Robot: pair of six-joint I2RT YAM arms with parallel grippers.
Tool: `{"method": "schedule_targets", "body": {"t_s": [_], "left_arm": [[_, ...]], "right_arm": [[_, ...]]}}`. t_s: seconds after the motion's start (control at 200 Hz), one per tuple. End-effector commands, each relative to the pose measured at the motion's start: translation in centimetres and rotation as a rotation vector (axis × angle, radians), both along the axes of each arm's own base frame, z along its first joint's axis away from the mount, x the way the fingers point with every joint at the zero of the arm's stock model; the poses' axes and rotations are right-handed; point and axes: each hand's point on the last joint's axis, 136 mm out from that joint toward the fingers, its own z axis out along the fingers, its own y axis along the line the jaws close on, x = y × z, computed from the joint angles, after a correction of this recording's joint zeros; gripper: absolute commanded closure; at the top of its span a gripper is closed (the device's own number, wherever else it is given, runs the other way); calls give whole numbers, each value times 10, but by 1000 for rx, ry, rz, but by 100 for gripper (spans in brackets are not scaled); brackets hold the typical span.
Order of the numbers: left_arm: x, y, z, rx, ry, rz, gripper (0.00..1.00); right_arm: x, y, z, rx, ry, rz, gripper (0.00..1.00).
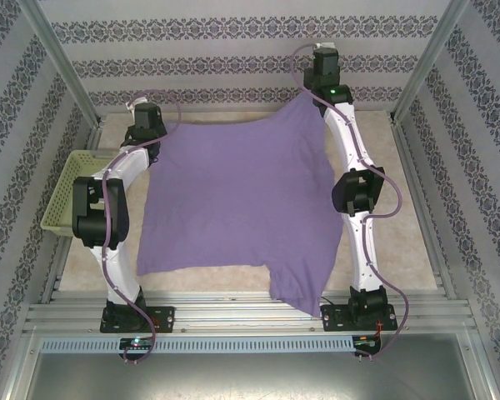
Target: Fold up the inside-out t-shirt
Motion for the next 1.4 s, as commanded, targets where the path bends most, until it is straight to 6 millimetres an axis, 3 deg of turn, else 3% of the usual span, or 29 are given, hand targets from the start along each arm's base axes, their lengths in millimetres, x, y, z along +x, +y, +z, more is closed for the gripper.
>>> {"method": "schedule_targets", "body": {"t_s": [0.0,0.12,0.13,0.4,0.789,0.914,0.994,1.219,1.354,1.394], "left_arm": [[10,12,-8,-1,13,-7,100],[15,3,-17,-58,3,-75,100],[15,3,-18,-62,3,-78,100],[7,2,-27,-140,5,-116,100],[-46,-2,-29,-246,-66,-106,100],[-65,-2,-33,-262,-70,-96,100],[-78,-6,-37,-293,-62,-96,100],[-132,-3,-82,-418,2,43,99],[-171,2,-112,-502,73,184,90],[-184,6,-118,-519,81,237,78]], "right_arm": [[-12,-5,21,59,-13,-37,100],[-33,-2,13,126,47,-35,100],[-34,-1,2,125,69,-32,100],[-82,2,10,216,58,-15,100],[-180,-4,-21,349,123,-43,100],[-214,-6,-47,397,175,-63,100],[-239,-7,-75,445,230,-96,100],[-301,-7,-143,517,348,-166,100],[-329,-9,-168,528,404,-191,86],[-336,-11,-172,530,412,-204,79]]}}
